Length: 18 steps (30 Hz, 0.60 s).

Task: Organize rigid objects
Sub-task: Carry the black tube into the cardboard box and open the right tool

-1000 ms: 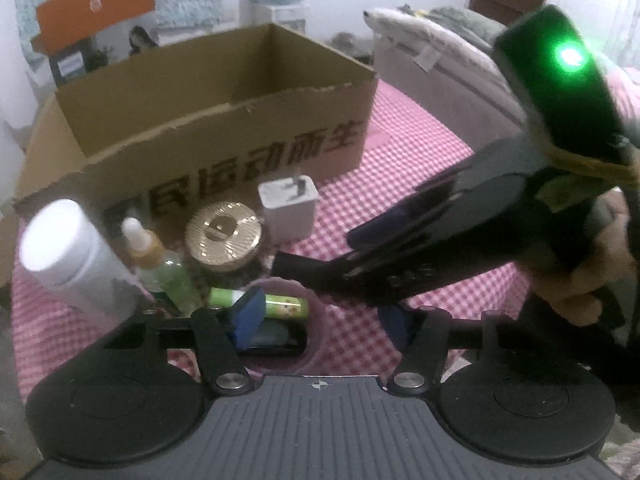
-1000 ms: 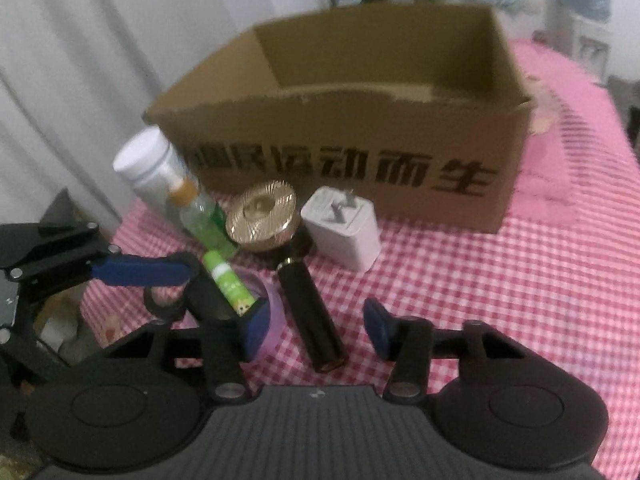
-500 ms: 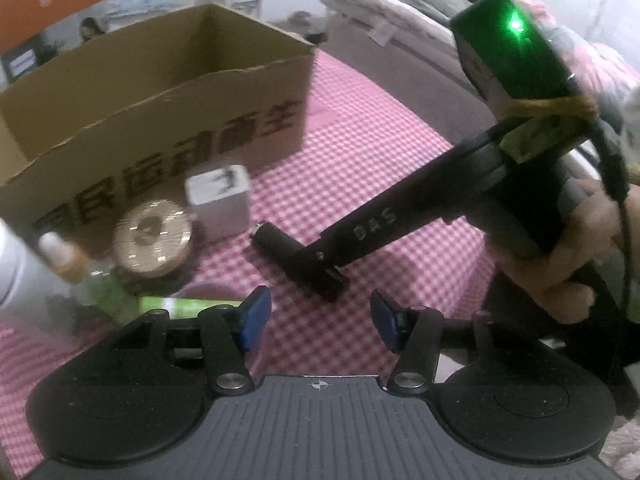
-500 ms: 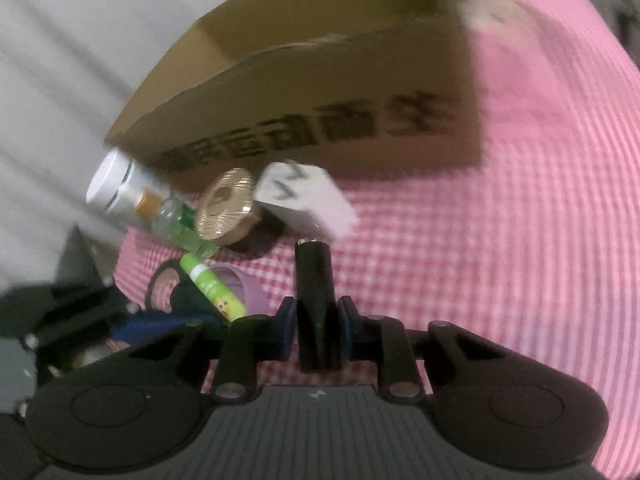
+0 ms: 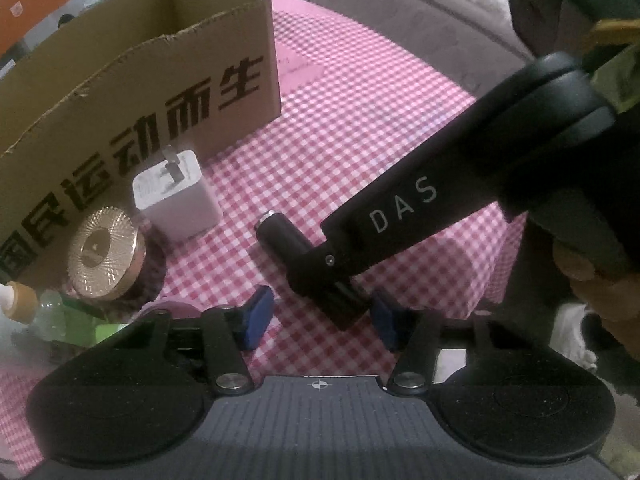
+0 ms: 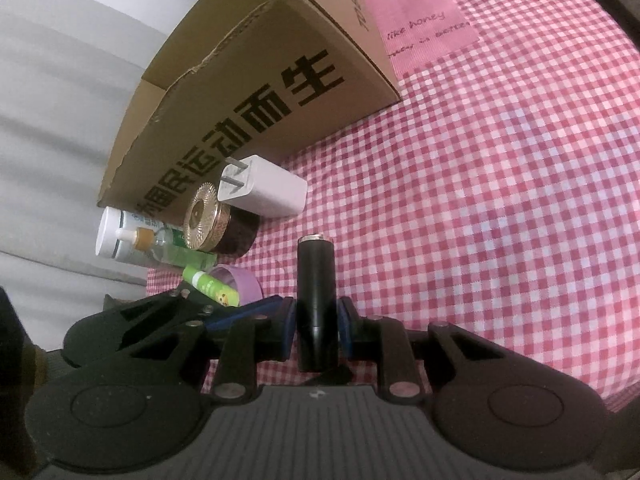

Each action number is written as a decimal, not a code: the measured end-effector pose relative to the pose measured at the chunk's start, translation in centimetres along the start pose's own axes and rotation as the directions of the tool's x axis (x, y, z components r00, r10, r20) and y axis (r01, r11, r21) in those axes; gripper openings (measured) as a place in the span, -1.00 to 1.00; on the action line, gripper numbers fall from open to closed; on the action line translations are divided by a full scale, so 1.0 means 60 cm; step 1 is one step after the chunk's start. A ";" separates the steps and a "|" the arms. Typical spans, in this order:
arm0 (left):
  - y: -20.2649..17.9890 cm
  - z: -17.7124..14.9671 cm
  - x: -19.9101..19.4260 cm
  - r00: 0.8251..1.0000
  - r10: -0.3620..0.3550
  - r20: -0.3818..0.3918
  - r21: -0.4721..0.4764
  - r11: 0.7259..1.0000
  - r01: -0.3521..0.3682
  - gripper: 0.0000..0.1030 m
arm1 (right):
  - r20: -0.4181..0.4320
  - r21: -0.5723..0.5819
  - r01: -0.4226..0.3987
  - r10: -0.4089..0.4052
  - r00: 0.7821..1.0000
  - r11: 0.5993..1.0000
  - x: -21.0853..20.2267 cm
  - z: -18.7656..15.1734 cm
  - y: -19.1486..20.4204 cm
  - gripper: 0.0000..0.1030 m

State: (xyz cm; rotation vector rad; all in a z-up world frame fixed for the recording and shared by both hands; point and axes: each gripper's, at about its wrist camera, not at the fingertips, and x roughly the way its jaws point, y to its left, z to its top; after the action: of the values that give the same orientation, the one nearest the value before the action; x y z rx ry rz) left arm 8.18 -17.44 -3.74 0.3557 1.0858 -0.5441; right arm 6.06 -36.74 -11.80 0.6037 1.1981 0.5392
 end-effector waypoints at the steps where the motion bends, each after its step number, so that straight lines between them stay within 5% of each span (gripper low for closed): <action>1: -0.001 0.001 0.003 1.000 0.007 -0.002 0.003 1.000 -0.007 -0.06 | -0.003 -0.004 0.002 -0.002 1.000 1.000 0.004 0.002 0.002 -0.54; 7: -0.007 0.009 0.010 1.000 0.005 -0.005 -0.006 1.000 -0.005 -0.23 | -0.012 -0.023 0.017 -0.017 1.000 1.000 0.028 0.020 0.011 -0.52; 18: -0.005 0.018 0.018 1.000 0.007 -0.024 -0.029 1.000 -0.007 -0.25 | 0.010 -0.067 0.010 -0.009 1.000 0.998 0.038 0.022 0.018 -0.55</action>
State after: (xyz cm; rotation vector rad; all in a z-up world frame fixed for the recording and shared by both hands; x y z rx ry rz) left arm 9.18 -18.49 -4.25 0.3407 1.1138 -0.5182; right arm 7.86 -34.61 -12.32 0.5428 1.1684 0.5657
